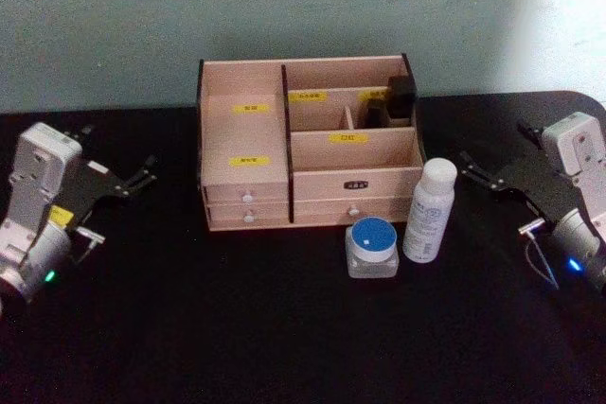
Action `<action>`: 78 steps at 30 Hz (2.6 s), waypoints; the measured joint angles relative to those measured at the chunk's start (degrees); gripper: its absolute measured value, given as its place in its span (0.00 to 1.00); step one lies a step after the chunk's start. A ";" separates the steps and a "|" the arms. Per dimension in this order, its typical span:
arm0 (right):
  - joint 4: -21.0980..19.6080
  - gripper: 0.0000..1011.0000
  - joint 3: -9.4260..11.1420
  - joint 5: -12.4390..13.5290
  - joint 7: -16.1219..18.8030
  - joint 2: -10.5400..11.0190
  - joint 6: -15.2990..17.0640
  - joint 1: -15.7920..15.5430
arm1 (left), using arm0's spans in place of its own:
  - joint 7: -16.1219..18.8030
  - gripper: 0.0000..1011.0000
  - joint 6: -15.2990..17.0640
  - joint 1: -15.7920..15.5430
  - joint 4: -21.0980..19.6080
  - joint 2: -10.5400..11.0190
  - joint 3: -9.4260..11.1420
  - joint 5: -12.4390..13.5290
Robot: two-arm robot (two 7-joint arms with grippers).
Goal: Pick up the facial cleanser and watermelon frost from the table and place them into the tiered storage box.
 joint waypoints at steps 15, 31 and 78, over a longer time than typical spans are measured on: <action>0.00 0.99 0.00 0.00 0.00 0.00 0.00 0.00 | 0.00 0.99 0.00 0.00 0.00 0.00 0.00 0.00; 0.00 0.99 0.00 0.00 0.00 0.00 0.00 0.00 | 0.00 0.99 0.00 0.00 0.00 0.00 0.00 0.00; -16.79 0.99 7.14 11.49 15.98 7.34 8.39 -15.61 | 0.00 0.99 0.00 0.00 0.00 0.00 0.00 0.00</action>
